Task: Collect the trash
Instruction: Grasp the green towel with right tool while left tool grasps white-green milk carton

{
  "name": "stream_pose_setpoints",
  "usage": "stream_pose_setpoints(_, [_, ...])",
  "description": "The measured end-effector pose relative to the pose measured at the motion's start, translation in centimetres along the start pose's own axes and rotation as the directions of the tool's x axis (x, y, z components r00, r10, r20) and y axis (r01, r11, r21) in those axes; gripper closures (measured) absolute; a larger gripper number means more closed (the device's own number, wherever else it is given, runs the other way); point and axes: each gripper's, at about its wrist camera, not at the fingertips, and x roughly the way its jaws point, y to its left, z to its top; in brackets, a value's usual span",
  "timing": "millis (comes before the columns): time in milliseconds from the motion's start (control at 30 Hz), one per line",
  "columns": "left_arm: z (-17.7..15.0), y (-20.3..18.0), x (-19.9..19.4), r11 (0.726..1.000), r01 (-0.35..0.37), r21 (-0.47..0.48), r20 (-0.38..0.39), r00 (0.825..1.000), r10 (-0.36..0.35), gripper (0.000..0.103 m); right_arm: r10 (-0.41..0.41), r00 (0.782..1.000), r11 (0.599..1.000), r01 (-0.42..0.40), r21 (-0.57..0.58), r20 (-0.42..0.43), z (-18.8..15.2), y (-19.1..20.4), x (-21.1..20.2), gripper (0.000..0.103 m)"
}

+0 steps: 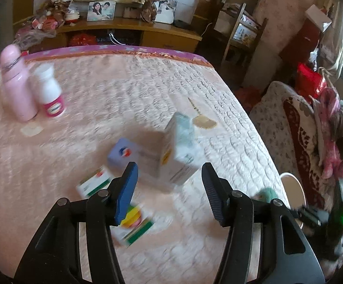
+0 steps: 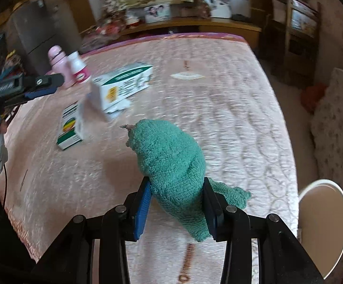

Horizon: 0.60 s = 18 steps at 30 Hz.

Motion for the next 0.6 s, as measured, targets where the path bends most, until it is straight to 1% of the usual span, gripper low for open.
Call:
stream_pose_setpoints(67, [1.2,-1.4,1.4,1.000,-0.009,0.023,-0.013,1.000,0.009,0.048,-0.013,1.000,1.000,0.013,0.018,0.005,0.1,-0.6,-0.1,0.063])
stream_pose_setpoints(100, [1.7,-2.2,2.3,0.999,-0.024,0.045,-0.024,0.999,0.025,0.048,-0.013,1.000,1.000,0.013,0.024,0.006,0.0,-0.8,-0.1,0.063])
stream_pose_setpoints(167, [2.3,-3.8,3.9,0.992,-0.075,0.099,-0.050,0.996,0.080,0.048,0.002,1.000,0.999,-0.003,0.042,0.010,-0.2,-1.3,-0.1,0.063])
stream_pose_setpoints(267, [2.5,-5.1,6.2,0.975,-0.169,0.146,-0.080,0.980,0.182,0.048,0.003,1.000,0.999,-0.004,0.048,0.016,-0.4,-1.4,-0.1,0.063])
stream_pose_setpoints(400, [2.2,-5.3,8.6,0.951,-0.249,0.181,-0.096,0.958,0.269,0.048,-0.003,1.000,0.998,0.002,0.057,0.018,-0.5,-1.6,0.1,0.063])
stream_pose_setpoints(533, [1.9,-4.2,10.0,0.956,-0.239,0.168,-0.145,0.954,0.264,0.050,-0.013,1.000,0.998,0.012,0.061,0.024,-0.4,-1.6,0.4,0.063])
stream_pose_setpoints(567, [1.7,-3.8,10.1,0.960,-0.227,0.163,-0.151,0.956,0.252,0.060,-0.021,0.999,0.998,0.019,0.058,0.025,-0.3,-1.5,0.4,0.063])
stream_pose_setpoints(600, [1.6,-3.9,10.1,0.961,-0.226,0.161,-0.150,0.957,0.250,0.064,-0.025,0.999,0.998,0.023,0.057,0.025,-0.3,-1.5,0.5,0.063])
